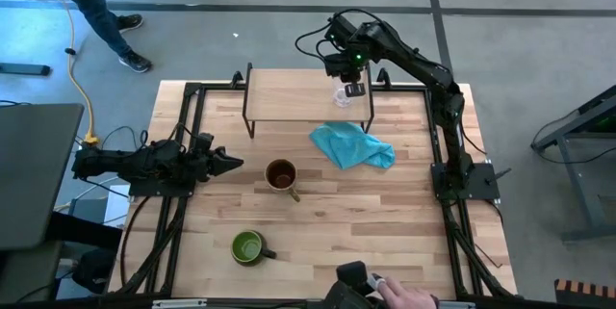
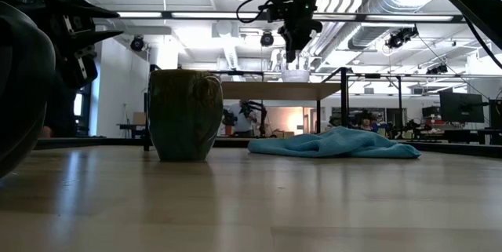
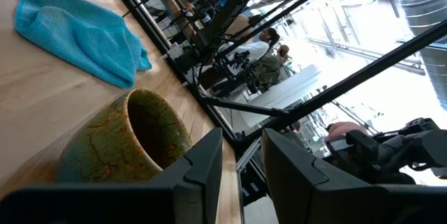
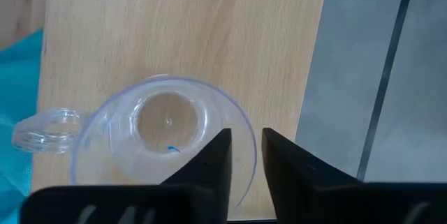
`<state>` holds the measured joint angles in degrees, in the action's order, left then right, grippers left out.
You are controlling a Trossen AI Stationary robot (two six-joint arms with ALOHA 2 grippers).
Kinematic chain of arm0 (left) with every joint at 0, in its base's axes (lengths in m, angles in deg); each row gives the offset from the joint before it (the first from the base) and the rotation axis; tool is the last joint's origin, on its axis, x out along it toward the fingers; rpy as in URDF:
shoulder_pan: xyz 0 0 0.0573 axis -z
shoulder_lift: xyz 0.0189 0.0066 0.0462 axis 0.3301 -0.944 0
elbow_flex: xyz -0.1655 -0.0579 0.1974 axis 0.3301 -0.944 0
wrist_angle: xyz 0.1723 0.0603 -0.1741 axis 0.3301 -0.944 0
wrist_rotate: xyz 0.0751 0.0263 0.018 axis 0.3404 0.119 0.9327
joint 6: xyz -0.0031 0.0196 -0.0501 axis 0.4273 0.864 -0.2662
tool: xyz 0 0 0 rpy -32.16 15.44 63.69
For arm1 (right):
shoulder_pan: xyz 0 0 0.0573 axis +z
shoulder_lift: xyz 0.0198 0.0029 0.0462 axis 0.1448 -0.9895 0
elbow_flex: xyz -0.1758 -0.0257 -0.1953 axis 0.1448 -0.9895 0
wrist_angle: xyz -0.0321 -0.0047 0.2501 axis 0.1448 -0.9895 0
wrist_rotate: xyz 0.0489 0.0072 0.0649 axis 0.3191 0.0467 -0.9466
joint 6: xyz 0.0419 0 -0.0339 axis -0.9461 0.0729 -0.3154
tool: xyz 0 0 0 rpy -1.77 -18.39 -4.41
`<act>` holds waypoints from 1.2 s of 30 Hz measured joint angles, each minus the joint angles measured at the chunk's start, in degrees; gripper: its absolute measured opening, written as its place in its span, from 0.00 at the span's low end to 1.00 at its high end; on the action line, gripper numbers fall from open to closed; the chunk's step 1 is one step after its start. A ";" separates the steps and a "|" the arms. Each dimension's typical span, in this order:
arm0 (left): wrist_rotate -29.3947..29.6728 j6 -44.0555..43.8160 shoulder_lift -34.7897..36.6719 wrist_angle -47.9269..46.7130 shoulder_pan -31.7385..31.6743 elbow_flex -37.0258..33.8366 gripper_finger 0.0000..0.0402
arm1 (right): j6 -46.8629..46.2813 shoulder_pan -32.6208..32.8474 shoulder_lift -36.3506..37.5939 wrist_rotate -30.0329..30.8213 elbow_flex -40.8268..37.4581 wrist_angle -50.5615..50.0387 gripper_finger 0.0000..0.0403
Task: Stack small to large cups/mugs on shelf
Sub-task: Put the transparent mug on the shelf
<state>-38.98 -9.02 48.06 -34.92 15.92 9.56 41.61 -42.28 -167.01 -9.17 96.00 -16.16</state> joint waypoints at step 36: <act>0.00 -0.02 -0.02 0.00 0.02 0.00 0.22 | 1.92 1.46 0.00 5.88 0.01 -0.74 0.32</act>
<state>-38.98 -9.04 48.04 -34.92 15.94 9.56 43.53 -40.82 -167.01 -3.30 96.02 -16.90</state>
